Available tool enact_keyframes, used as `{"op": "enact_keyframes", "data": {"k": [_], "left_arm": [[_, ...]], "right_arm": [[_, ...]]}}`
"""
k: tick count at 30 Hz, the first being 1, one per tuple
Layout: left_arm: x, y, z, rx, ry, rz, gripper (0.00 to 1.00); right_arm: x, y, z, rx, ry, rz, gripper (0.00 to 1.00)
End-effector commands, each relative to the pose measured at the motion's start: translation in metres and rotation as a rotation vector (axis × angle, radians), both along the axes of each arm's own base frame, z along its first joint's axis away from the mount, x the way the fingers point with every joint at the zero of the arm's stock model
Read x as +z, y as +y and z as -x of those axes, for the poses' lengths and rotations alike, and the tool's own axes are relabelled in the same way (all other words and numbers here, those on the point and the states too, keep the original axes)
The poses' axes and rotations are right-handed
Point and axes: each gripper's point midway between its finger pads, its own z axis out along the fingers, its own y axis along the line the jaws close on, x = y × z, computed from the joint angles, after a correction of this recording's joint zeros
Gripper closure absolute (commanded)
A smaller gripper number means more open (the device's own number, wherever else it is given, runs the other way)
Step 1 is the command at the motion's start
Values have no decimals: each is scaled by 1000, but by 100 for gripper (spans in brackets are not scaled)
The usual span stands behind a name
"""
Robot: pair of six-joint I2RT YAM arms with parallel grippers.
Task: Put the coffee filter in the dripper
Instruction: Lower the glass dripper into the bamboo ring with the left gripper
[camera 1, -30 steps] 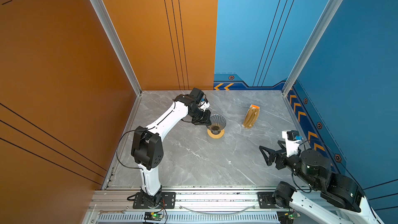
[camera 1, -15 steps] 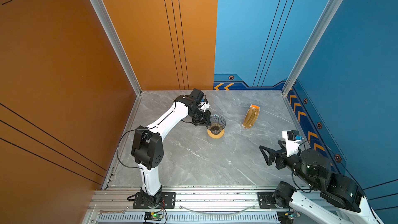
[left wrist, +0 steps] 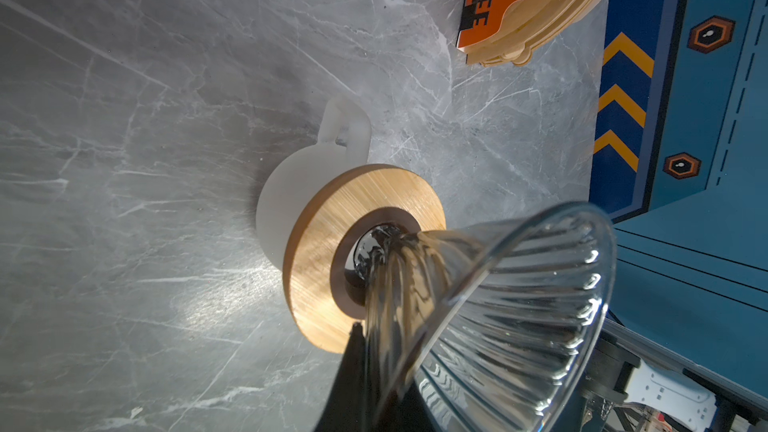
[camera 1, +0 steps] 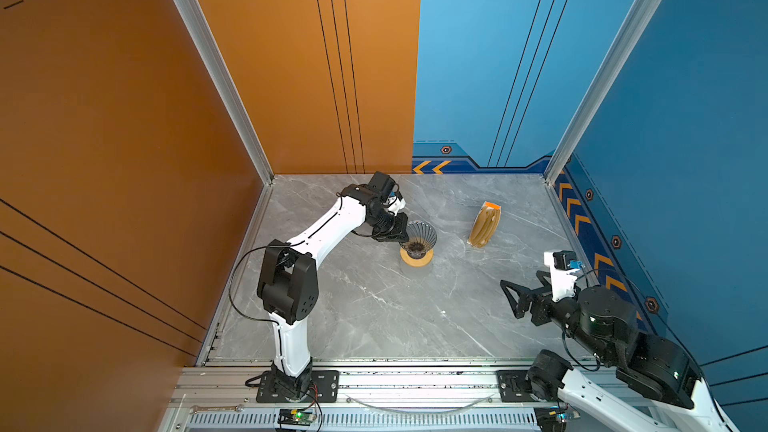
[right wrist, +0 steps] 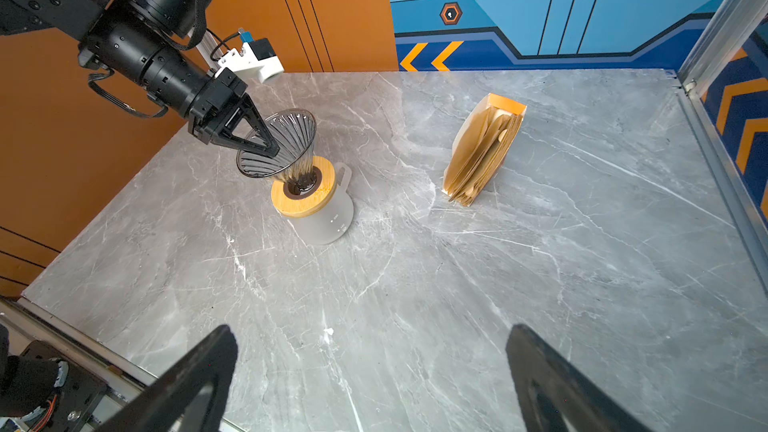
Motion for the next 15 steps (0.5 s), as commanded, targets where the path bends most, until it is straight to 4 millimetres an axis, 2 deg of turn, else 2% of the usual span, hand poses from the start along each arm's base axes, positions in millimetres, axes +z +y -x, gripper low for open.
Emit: {"op": "enact_keyframes", "data": {"k": [1,15], "left_arm": [[-10,-5,3,-8,21,3,93],[-17,-4,5,2,34,5,93]], "right_arm": [[-9,3,1,23,25,35,0],[-11,4,-1,22,36,33,0]]}}
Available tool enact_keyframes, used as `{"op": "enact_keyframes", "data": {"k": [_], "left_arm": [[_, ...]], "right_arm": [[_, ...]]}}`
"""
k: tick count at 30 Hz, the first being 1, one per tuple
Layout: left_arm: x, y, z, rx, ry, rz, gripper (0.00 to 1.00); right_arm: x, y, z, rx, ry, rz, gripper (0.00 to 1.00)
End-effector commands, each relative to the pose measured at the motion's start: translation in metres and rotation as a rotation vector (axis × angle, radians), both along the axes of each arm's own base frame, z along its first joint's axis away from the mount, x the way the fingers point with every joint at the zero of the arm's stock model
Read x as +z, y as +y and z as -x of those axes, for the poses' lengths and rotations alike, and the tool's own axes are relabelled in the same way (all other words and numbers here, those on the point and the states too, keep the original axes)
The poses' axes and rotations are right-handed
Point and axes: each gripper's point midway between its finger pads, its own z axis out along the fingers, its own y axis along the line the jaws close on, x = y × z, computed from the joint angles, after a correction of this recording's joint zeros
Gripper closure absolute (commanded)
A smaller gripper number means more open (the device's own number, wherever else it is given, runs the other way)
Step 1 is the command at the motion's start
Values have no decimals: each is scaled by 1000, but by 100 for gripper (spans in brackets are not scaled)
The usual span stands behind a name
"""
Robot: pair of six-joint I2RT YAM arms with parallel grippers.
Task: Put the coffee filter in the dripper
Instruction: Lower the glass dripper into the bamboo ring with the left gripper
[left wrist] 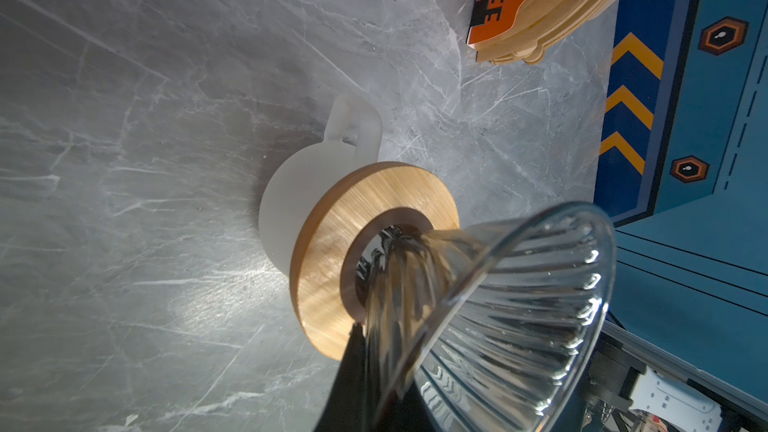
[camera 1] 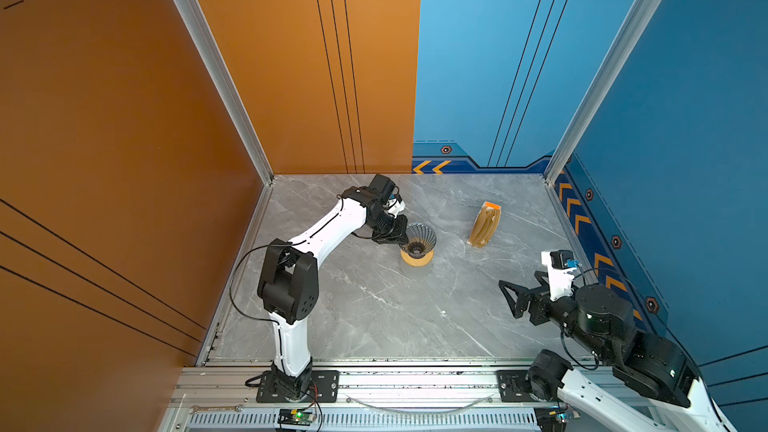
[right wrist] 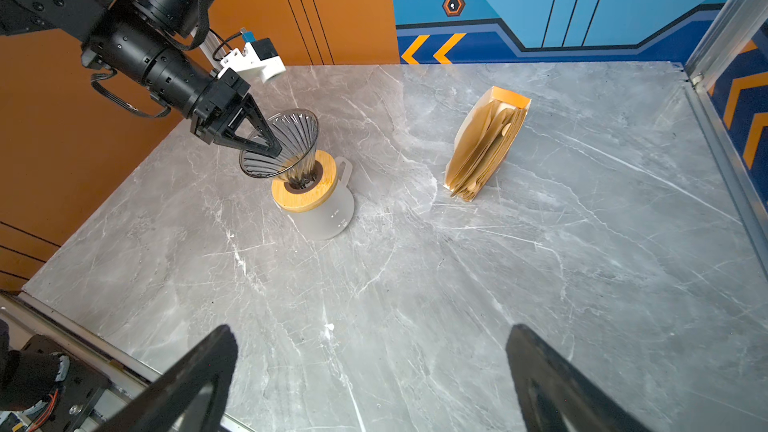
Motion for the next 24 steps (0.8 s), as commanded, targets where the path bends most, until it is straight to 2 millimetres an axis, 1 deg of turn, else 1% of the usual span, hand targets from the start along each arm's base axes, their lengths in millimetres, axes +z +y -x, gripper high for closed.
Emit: {"op": "enact_keyframes", "data": {"k": [1,7,11,16,19,24], "left_arm": [[-6,-5,4,-5,17,14,93],[-8,-5,5,-3,21,16,93],[-9,-5,5,-1,24,15,91],[-6,-6,5,-2,21,21,82],[-4,-7,5,-2,18,26,74],[2,-7,6,-1,12,38,72]], "right_arm": [[-8,1,-1,11,18,31,0],[-8,2,0,14,20,30,0],[-8,2,0,13,19,27,0],[-8,2,-1,13,20,27,0],[-8,2,-1,13,21,27,0],[-9,2,-1,11,23,26,0]]}}
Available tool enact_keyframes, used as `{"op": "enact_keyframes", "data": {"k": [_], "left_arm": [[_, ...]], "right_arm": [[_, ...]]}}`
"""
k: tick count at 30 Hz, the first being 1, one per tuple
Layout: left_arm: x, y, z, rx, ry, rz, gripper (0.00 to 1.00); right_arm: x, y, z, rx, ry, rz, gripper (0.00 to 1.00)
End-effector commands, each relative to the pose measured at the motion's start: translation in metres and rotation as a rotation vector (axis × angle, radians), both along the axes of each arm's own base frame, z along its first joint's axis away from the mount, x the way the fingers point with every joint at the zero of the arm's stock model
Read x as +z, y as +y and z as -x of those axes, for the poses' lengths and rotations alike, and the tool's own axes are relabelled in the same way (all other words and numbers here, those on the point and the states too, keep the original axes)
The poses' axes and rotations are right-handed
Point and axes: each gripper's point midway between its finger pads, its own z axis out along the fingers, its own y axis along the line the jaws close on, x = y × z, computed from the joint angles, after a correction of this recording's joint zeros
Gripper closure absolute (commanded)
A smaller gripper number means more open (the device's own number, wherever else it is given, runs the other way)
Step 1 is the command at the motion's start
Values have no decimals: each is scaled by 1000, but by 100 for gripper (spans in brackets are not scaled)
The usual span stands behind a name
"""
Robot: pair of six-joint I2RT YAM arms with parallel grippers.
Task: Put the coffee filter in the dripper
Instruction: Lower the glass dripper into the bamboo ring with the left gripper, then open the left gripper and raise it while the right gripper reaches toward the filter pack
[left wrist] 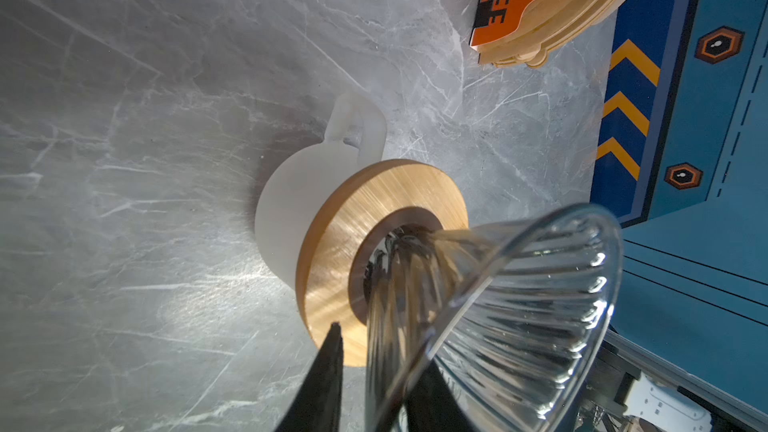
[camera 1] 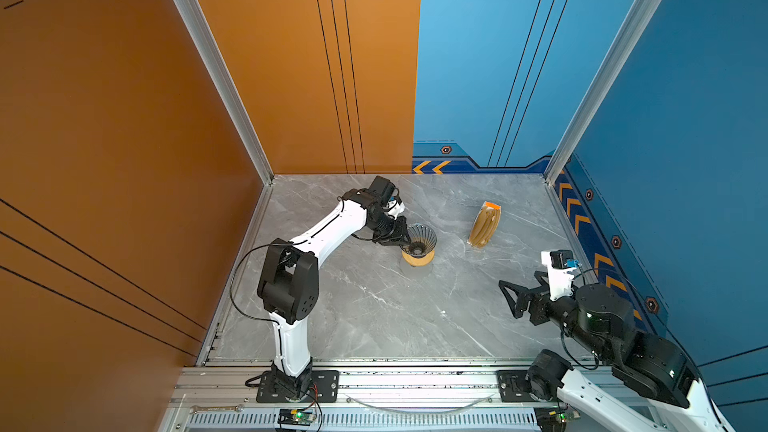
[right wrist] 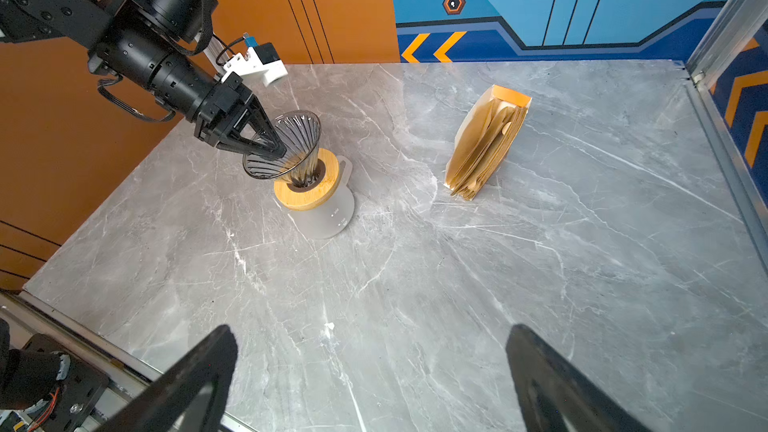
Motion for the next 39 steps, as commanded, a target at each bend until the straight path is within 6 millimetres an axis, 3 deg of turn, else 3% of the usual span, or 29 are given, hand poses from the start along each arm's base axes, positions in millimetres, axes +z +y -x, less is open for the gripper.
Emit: {"op": "enact_keyframes", "data": {"k": [1,15,18,21,29,31,39], "left_arm": [[9,-6,6,-16,-3,27,72],[25,-6,6,-10,-23,54,71],[25,0,6,0,-25,48,64],[29,5,7,4,-37,49,48],[74,5,19,-42,-129,127,15],[86,7,24,-58,-153,144,2],[124,4,41,-207,-337,184,2]], "right_arm": [[-8,2,-1,13,21,25,0],[-9,3,-1,14,28,24,0],[-9,3,-2,14,30,24,0],[-9,3,-2,13,30,23,0],[-13,10,-5,29,58,36,0],[-14,6,-9,-1,64,39,0],[-6,0,-26,-108,50,23,0]]}}
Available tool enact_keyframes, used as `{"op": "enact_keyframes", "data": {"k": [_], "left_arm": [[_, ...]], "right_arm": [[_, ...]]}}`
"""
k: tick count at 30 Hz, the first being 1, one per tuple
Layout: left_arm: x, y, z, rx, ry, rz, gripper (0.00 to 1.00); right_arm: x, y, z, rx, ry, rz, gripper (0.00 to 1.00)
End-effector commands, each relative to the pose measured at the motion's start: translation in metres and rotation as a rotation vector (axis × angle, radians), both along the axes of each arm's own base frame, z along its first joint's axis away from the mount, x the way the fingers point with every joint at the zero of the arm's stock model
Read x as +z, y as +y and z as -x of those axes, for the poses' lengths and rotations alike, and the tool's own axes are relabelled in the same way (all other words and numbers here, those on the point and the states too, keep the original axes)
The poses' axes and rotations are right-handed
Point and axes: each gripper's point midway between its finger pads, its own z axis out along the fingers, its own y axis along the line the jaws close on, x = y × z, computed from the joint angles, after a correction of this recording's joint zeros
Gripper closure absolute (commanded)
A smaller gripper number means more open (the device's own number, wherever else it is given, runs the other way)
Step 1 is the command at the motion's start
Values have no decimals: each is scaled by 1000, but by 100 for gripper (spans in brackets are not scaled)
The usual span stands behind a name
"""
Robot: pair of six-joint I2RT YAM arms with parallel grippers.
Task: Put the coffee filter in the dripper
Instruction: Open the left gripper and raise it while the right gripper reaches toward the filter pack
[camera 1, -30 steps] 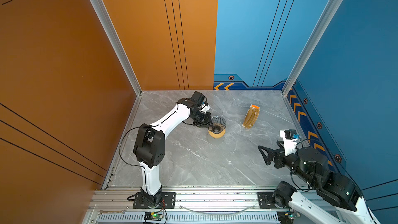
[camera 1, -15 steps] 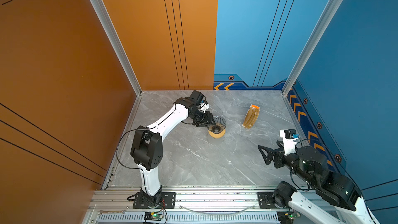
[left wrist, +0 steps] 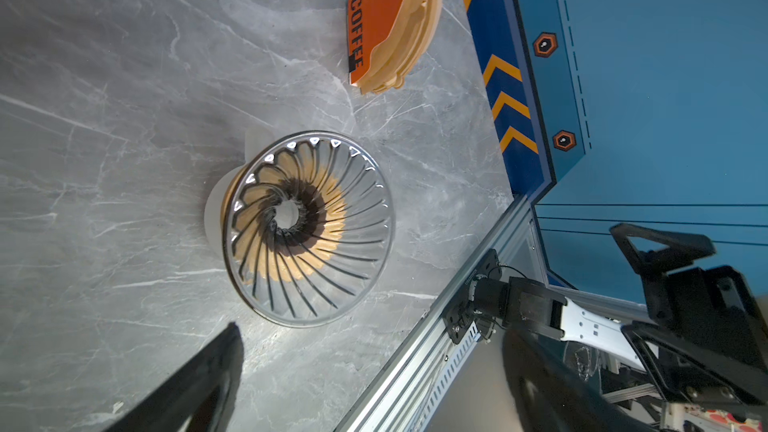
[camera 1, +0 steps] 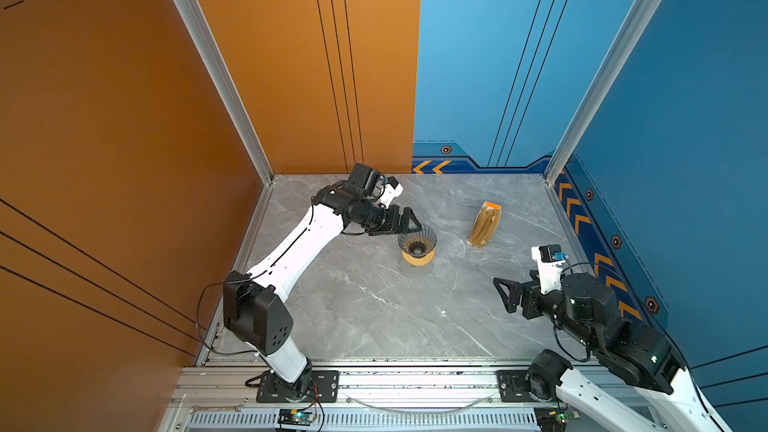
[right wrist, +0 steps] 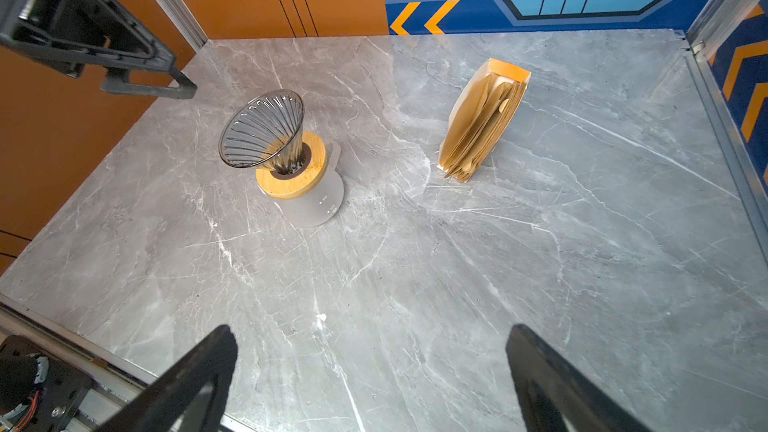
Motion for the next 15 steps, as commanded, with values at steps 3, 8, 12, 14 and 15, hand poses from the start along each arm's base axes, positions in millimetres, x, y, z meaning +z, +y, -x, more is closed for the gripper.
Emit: {"op": "enact_keyframes", "data": {"k": [3,8,12,14,15], "left_arm": [[21,-13,21,-181,-183,10,2],[48,-36,30,-277,-282,121,2],[69,-52,31,-295,-380,153,2],[77,-56,34,-301,-408,174,2],[78,-58,35,-300,-415,185,2]], "right_arm": [[10,-9,-23,-145,-28,-13,3],[12,4,-45,-181,28,-26,30],[10,10,-66,-217,62,-25,37],[9,11,-76,-224,81,-25,41],[8,10,-82,-230,94,-21,45]]}}
